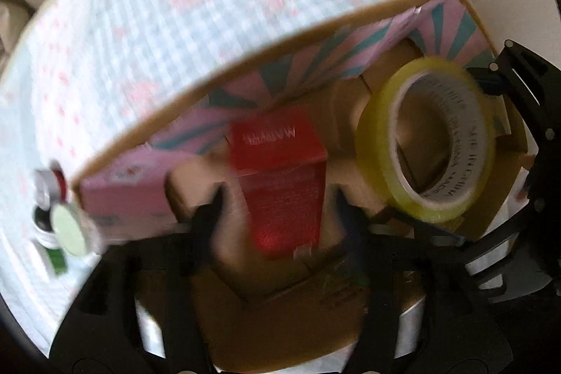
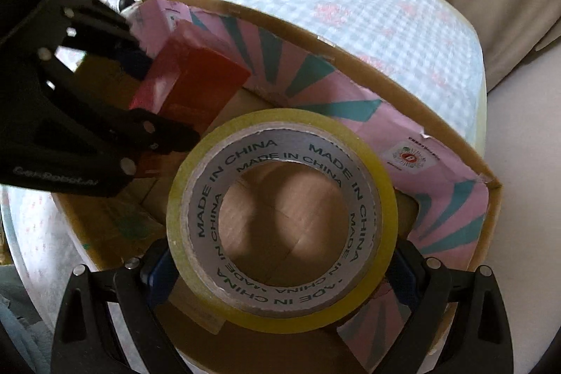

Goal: Organize rigid objects
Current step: 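Release the red box from the left tool while the right tool releases the tape inside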

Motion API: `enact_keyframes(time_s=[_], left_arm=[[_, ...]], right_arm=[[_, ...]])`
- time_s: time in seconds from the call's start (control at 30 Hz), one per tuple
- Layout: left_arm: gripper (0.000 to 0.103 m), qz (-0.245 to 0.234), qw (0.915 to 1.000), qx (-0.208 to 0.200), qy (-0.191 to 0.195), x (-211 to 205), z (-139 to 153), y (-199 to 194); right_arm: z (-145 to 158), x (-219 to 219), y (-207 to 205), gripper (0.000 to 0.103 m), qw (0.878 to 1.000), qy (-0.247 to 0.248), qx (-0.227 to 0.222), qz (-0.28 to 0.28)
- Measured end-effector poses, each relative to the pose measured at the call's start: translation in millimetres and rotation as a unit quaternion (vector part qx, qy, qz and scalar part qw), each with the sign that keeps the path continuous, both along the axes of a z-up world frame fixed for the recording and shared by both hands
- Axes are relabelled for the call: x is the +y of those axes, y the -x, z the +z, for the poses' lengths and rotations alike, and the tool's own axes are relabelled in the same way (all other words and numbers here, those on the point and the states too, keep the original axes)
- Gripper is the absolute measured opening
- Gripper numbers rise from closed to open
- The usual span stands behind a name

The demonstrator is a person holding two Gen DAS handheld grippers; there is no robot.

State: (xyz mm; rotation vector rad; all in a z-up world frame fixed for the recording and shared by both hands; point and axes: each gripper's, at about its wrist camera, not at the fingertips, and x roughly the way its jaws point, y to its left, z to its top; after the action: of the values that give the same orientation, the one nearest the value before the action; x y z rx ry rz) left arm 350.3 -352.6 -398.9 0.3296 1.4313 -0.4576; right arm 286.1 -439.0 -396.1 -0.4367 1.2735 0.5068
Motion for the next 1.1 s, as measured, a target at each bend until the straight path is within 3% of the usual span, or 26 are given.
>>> enact_keyframes(time_s=[0.17,0.3,0.5,1.1], left_arm=[[0.103,0.023,0.9995,-0.003,0.020,10.8,9.9,-3.5],[0.103,0.029,0.9994,-0.001,0.019,14.3,10.0,-1.4],[0.103,0.027,0.9994,-0.006,0.018,6.6,15.1,5.1],[0.103,0.037,0.9976,-0.046,0.036,24.5,83.5,39.0]], right_arm=[[17.7,-11.4,3.6,0.103,0.997,-0.043,-0.046,-0.040],[15.5,-17.3,5.6,0.103,0.998,-0.029,-0.020,-0.053],[19.7,-16.0,15.8,0.103,0.998,-0.018,-0.018,-0.053],[70.4,-13.3,35.1,0.103,0.997,-0.014,-0.042,-0.067]])
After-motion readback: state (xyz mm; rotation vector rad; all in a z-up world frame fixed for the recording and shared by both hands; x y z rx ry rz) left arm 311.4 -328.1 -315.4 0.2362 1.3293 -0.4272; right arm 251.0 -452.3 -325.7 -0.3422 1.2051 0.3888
